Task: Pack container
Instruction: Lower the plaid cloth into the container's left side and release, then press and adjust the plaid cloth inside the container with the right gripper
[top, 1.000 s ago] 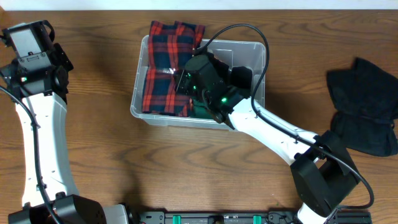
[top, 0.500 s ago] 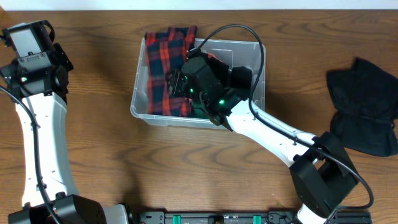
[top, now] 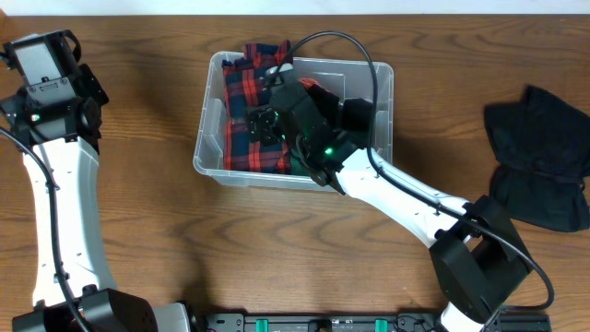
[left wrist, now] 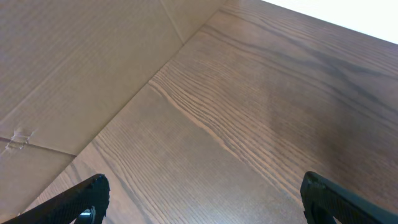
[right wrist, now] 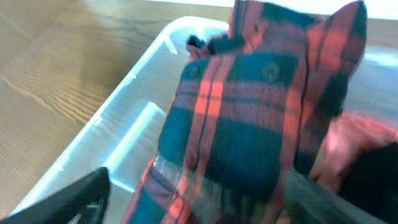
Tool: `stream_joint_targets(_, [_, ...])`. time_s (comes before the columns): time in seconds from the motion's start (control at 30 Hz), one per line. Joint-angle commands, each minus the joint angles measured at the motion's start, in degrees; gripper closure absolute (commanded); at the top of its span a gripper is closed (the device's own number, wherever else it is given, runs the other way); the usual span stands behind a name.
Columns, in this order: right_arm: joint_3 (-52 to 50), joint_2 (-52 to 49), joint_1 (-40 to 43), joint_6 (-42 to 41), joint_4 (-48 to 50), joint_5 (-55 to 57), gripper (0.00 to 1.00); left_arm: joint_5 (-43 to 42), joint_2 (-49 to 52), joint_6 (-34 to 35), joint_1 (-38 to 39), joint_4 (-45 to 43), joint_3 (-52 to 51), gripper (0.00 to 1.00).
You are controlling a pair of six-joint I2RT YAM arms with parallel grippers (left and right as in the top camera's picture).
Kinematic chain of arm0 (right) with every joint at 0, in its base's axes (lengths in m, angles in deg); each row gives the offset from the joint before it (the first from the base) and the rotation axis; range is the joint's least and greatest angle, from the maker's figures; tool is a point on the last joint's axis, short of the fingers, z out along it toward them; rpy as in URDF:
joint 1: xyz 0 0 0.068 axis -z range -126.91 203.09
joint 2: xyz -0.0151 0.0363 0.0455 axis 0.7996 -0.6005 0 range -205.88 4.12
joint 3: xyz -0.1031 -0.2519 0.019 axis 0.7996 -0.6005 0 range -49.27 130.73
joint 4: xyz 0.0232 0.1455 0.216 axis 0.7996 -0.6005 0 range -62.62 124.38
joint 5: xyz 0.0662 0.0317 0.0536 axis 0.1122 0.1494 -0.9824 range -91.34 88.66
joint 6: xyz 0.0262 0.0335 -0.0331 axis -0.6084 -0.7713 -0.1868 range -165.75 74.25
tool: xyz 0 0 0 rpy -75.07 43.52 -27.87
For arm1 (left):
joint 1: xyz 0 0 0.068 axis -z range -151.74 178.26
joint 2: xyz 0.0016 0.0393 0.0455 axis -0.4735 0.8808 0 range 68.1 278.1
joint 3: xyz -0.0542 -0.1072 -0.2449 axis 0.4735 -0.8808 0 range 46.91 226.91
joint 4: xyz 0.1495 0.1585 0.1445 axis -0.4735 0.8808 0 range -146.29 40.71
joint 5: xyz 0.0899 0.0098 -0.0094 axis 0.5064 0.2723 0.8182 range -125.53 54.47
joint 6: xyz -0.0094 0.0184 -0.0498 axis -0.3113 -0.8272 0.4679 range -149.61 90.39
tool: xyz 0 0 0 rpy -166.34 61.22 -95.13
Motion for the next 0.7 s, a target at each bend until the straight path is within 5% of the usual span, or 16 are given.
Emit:
stream_joint_targets(0.0, [1.25,0.81,-0.44,15.78,1.16,0.76,0.22,0.52,0.22,0.72,-0.24,0.15,-0.26,0.02])
stream_joint_targets(0.1, [1.49,0.81,-0.42,22.80,1.22,0.24,0.31,0.52,0.22,0.72,-0.24,0.17,-0.26,0.02])
stream_joint_targets(0.33, [1.46,0.37,0.96,28.11,1.36,0.39,0.69,0.50,0.22,0.72,-0.24,0.17,-0.26,0.02])
stream_joint_targets(0.67, [1.46,-6.99,2.25,30.03,3.72,0.04,0.73,0.50,0.22,0.72,-0.24,0.17,-0.26,0.02])
